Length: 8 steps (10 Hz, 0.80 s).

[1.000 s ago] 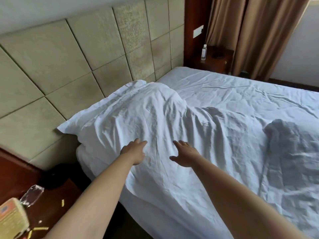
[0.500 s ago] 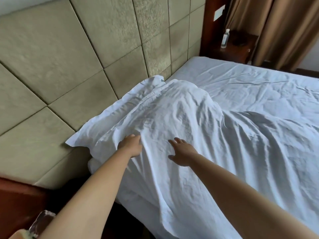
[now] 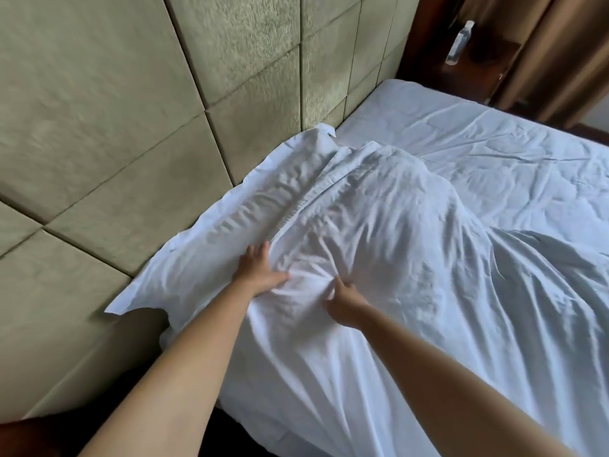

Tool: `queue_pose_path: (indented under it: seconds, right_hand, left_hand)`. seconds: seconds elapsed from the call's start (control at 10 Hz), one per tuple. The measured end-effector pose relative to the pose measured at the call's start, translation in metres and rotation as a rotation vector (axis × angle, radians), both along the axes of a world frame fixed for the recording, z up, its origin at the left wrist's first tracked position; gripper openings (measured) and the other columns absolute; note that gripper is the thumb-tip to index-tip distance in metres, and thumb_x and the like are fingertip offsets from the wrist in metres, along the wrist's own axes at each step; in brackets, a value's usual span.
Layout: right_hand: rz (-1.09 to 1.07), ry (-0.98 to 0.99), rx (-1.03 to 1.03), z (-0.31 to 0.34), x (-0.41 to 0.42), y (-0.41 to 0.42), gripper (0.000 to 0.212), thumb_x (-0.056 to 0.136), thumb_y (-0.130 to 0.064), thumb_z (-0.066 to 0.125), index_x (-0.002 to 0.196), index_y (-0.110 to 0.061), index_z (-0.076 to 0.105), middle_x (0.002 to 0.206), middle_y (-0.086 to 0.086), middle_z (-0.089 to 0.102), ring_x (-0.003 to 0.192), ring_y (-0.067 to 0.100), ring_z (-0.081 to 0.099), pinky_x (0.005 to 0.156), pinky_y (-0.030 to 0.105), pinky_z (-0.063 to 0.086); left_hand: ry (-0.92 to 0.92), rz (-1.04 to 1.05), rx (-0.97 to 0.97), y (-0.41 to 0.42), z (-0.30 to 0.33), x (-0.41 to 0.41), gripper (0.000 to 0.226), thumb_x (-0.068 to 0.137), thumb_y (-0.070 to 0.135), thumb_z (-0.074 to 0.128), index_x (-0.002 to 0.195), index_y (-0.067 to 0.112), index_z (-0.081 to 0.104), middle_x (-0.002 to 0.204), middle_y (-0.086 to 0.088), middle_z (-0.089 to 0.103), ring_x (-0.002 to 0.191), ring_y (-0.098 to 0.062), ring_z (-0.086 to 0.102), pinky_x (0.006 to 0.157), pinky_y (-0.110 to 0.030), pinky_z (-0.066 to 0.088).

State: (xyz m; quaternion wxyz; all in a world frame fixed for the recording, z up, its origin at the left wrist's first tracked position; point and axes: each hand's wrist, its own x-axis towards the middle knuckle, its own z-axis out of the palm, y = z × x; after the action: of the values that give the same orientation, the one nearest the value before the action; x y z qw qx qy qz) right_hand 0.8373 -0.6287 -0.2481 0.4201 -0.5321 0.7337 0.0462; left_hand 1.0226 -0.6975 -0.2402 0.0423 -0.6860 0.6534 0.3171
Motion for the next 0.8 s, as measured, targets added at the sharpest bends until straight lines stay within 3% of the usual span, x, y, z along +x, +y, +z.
queue_pose_path:
  seconds: [0.1, 0.2, 0.3, 0.4, 0.5, 0.6, 0.7, 0.8]
  right_hand:
    - [0.003, 0.015, 0.05, -0.015, 0.0, -0.007, 0.052, 0.095, -0.015, 0.042, 0.145, -0.008, 0.028, 0.143, 0.018, 0.038, 0.129, 0.035, 0.041, 0.104, 0.036, 0.037]
    - [-0.037, -0.045, 0.088, -0.029, -0.003, -0.008, 0.043, 0.095, -0.018, 0.044, 0.136, -0.007, 0.042, 0.133, 0.013, 0.05, 0.121, 0.028, 0.051, 0.102, 0.036, 0.042]
    - [-0.34, -0.272, 0.039, -0.048, -0.012, -0.018, 0.039, 0.092, -0.036, 0.044, 0.117, -0.01, 0.059, 0.094, 0.004, 0.059, 0.086, 0.005, 0.062, 0.091, 0.038, 0.047]
    - [-0.662, -0.442, 0.032, -0.02, -0.01, -0.033, 0.073, 0.087, -0.066, 0.044, 0.134, -0.011, 0.046, 0.11, 0.006, 0.058, 0.101, 0.019, 0.058, 0.09, 0.03, 0.045]
    - [-0.745, -0.436, 0.025, -0.001, 0.001, -0.043, 0.116, 0.067, -0.069, 0.068, 0.15, -0.009, 0.014, 0.148, 0.008, 0.032, 0.13, 0.03, 0.042, 0.108, 0.04, 0.036]
    - [-0.826, -0.304, 0.0, 0.004, -0.007, -0.036, 0.115, 0.067, -0.04, 0.084, 0.149, -0.007, 0.01, 0.148, 0.013, 0.033, 0.13, 0.03, 0.043, 0.105, 0.036, 0.036]
    - [-0.783, -0.151, -0.046, -0.001, -0.035, -0.019, 0.068, 0.076, -0.019, 0.073, 0.135, -0.006, 0.042, 0.117, 0.013, 0.06, 0.101, 0.028, 0.061, 0.083, 0.031, 0.05]
    - [-0.837, -0.166, -0.147, 0.006, -0.056, 0.001, 0.023, 0.078, -0.012, 0.065, 0.099, -0.005, 0.058, 0.076, 0.008, 0.058, 0.073, 0.025, 0.059, 0.067, 0.027, 0.048]
  left_hand:
    - [0.1, 0.053, 0.153, -0.015, -0.012, -0.002, 0.107, 0.066, 0.054, 0.079, 0.148, 0.01, 0.025, 0.152, -0.011, 0.028, 0.138, -0.025, 0.033, 0.11, -0.033, 0.032]
    - [0.306, 0.117, 0.369, -0.019, -0.011, -0.011, 0.09, 0.063, 0.043, 0.086, 0.135, 0.008, 0.046, 0.13, -0.003, 0.055, 0.115, -0.02, 0.055, 0.091, -0.026, 0.044]
    - [0.272, -0.064, 0.528, 0.0, -0.01, -0.035, 0.06, 0.069, 0.036, 0.083, 0.119, 0.011, 0.062, 0.107, 0.001, 0.064, 0.093, -0.015, 0.061, 0.077, -0.022, 0.045]
    - [0.207, -0.191, 0.525, 0.021, -0.014, -0.054, 0.074, 0.071, 0.029, 0.082, 0.134, 0.007, 0.05, 0.127, -0.001, 0.05, 0.118, -0.022, 0.053, 0.089, -0.023, 0.044]
    - [0.214, -0.291, 0.472, 0.033, -0.004, -0.068, 0.089, 0.069, 0.023, 0.084, 0.142, 0.005, 0.036, 0.142, -0.009, 0.042, 0.129, -0.027, 0.044, 0.1, -0.028, 0.041]
    - [0.286, -0.4, 0.537, 0.052, 0.01, -0.079, 0.08, 0.063, 0.019, 0.084, 0.133, 0.006, 0.048, 0.125, -0.007, 0.058, 0.118, -0.026, 0.056, 0.087, -0.027, 0.047]
    - [0.364, -0.358, 0.618, 0.072, 0.02, -0.078, 0.054, 0.073, 0.011, 0.08, 0.122, 0.015, 0.057, 0.115, -0.003, 0.064, 0.107, -0.023, 0.062, 0.077, -0.029, 0.053]
    - [0.475, -0.228, 0.608, 0.089, 0.026, -0.071, 0.042, 0.074, 0.01, 0.08, 0.107, 0.023, 0.058, 0.1, 0.004, 0.066, 0.094, -0.017, 0.067, 0.072, -0.027, 0.056]
